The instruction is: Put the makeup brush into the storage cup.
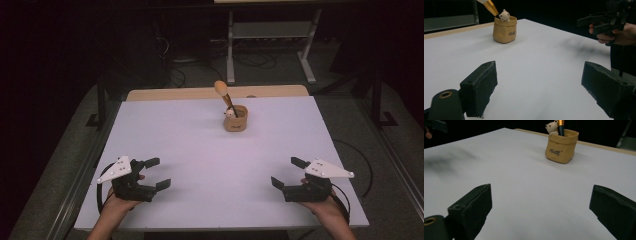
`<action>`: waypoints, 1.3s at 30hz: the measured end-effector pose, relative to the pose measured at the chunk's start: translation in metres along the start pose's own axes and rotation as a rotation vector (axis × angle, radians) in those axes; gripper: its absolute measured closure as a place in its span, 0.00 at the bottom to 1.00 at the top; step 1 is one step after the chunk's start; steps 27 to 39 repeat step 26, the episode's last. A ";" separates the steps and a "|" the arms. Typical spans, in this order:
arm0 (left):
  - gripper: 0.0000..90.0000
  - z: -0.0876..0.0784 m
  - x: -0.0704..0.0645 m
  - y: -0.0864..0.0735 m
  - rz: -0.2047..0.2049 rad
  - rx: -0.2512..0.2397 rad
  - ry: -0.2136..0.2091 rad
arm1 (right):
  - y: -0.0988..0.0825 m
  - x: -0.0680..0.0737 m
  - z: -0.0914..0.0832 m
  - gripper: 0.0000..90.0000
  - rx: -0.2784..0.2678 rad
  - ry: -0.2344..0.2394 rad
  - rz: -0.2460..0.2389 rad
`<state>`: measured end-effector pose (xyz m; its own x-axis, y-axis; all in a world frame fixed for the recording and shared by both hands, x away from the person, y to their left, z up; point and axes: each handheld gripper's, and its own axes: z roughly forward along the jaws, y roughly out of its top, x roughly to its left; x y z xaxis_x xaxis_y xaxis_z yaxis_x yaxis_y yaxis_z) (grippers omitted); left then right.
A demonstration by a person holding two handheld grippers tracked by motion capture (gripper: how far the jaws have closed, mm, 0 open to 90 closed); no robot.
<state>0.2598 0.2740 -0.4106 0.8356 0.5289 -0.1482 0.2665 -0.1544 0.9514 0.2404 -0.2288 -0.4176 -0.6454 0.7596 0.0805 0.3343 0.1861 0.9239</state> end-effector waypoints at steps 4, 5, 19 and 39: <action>0.14 0.001 0.000 -0.001 0.002 0.007 0.000 | -0.006 -0.001 -0.003 0.04 0.012 0.001 0.001; 0.14 0.001 0.000 -0.001 0.001 0.006 -0.001 | -0.006 -0.001 -0.003 0.04 0.021 -0.004 -0.002; 0.14 0.004 0.001 -0.004 0.009 0.033 0.005 | -0.006 -0.002 0.001 0.04 0.022 -0.006 -0.018; 0.15 0.008 0.000 -0.006 0.046 0.078 0.021 | -0.006 -0.002 0.001 0.04 0.024 -0.004 -0.017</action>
